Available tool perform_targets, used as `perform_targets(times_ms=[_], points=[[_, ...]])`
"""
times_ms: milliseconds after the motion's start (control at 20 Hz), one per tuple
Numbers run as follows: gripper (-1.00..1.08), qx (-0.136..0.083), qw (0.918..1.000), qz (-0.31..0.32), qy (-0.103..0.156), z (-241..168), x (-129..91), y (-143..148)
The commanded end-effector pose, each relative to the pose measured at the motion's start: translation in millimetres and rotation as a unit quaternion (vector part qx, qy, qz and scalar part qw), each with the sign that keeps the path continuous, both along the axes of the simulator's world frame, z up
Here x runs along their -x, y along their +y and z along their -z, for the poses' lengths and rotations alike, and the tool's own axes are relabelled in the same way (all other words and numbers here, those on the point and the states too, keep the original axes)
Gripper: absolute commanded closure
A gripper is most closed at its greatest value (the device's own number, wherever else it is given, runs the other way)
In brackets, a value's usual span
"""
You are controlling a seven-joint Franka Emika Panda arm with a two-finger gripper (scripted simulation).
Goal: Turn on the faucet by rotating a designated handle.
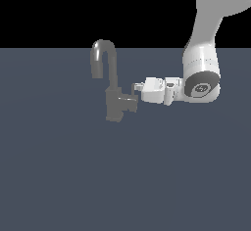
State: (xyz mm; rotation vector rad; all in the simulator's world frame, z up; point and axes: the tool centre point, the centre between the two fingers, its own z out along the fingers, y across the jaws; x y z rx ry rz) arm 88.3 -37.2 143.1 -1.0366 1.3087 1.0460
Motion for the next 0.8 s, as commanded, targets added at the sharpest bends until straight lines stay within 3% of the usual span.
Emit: perform_targets(times_ms=[0,250,750], points=[[1.08,0.002,1.0000,-0.002,-0.002,-1.9,-0.2,-0.1],[1.08,0.002,1.0000,-0.002,-0.002,-2.1,-0.3,0.1],[1.08,0.002,1.0000,-0.002,-0.002,-7.9,25.8,5.9]])
